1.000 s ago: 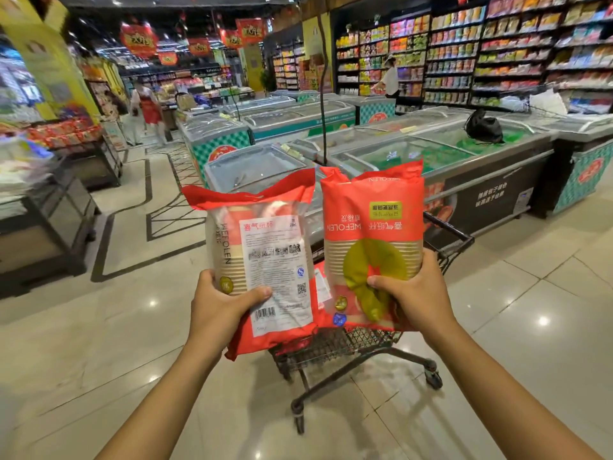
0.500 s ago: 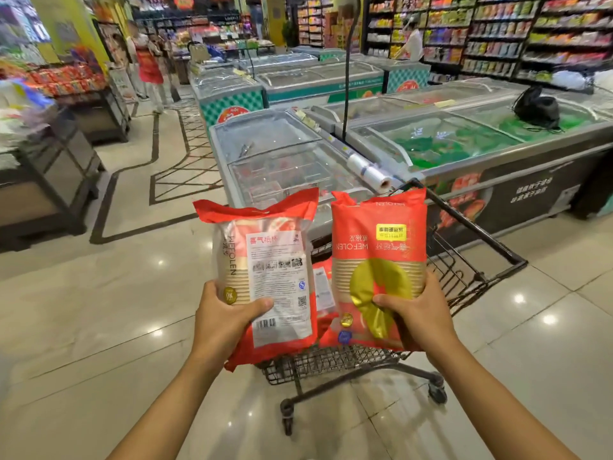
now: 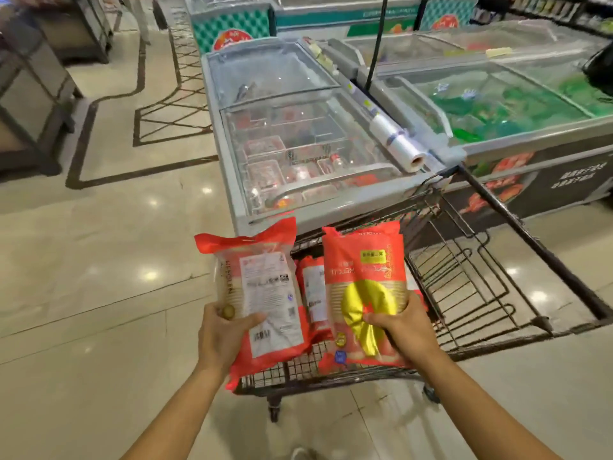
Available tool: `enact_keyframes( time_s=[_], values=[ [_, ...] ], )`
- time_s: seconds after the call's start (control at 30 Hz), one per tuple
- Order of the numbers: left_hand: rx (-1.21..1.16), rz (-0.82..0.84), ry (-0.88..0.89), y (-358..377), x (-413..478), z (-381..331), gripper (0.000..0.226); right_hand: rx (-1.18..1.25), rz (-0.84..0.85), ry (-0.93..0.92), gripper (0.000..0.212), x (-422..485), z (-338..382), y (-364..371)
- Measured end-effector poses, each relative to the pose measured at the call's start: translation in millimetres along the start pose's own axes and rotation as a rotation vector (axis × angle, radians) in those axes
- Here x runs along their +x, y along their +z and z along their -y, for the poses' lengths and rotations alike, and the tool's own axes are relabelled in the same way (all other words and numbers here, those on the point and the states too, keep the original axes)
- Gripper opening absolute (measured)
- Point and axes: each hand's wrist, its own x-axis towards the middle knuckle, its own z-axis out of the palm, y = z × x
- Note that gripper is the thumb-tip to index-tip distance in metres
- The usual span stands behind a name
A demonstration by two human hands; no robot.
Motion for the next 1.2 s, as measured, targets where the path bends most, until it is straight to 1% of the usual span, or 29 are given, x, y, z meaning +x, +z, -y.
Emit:
enact_keyframes(
  time_s=[0.07, 0.1, 0.17, 0.2, 0.3, 0.37, 0.47, 0.57, 0.6, 0.67, 0.73, 0.77, 0.8, 0.87, 0.9, 0.97, 1.0, 1.1, 1.2],
  values=[
    [0.053, 0.0, -0.057, 10, 26, 14, 0.09, 0.0, 0.036, 0.026, 0.092, 19, -2, 14],
    [0.075, 0.003, -0.08, 16, 36, 19, 0.09, -0.011, 0.058, 0.045, 0.091, 29, -3, 21],
    [0.115, -0.031, -0.098, 29, 48, 20, 0.075, -0.018, 0.095, 0.1, 0.083, 49, -8, 32],
    [0.126, -0.055, -0.118, 36, 53, 20, 0.071, -0.015, 0.116, 0.119, 0.081, 60, -12, 37],
    [0.151, -0.067, -0.17, 58, 71, 23, 0.075, -0.049, 0.124, 0.158, 0.083, 96, -21, 54],
    [0.164, -0.085, -0.211, 72, 89, 29, 0.076, -0.041, 0.137, 0.18, 0.077, 122, -30, 64],
    [0.199, -0.089, -0.253, 91, 112, 39, 0.07, -0.026, 0.121, 0.224, 0.078, 160, -40, 79],
    [0.188, -0.065, -0.263, 99, 127, 44, 0.068, -0.04, 0.142, 0.244, 0.068, 175, -40, 90],
    [0.191, -0.063, -0.301, 108, 141, 50, 0.068, -0.061, 0.158, 0.257, 0.066, 192, -48, 95],
    [0.176, -0.061, -0.299, 114, 156, 53, 0.076, -0.101, 0.156, 0.256, 0.067, 207, -53, 102],
    [0.175, -0.056, -0.312, 124, 173, 65, 0.084, -0.176, 0.139, 0.251, 0.073, 228, -64, 110],
    [0.193, -0.038, -0.291, 124, 173, 65, 0.081, -0.199, 0.127, 0.252, 0.075, 228, -61, 108],
    [0.228, -0.03, -0.278, 127, 173, 66, 0.072, -0.243, 0.135, 0.249, 0.075, 233, -64, 109],
    [0.316, -0.036, -0.203, 132, 170, 57, 0.045, -0.339, 0.153, 0.211, 0.077, 235, -62, 106],
    [0.367, -0.048, -0.156, 134, 172, 56, 0.037, -0.388, 0.156, 0.182, 0.079, 235, -60, 105],
    [0.411, -0.038, -0.129, 139, 172, 48, 0.031, -0.493, 0.156, 0.141, 0.079, 236, -58, 105],
    [0.423, -0.039, -0.119, 138, 170, 46, 0.034, -0.529, 0.161, 0.123, 0.078, 233, -53, 104],
    [0.45, -0.041, -0.048, 138, 161, 43, 0.053, -0.558, 0.189, 0.109, 0.074, 227, -49, 101],
    [0.49, -0.024, 0.077, 131, 139, 35, 0.082, -0.564, 0.176, 0.074, 0.07, 213, -47, 94]
  ],
)
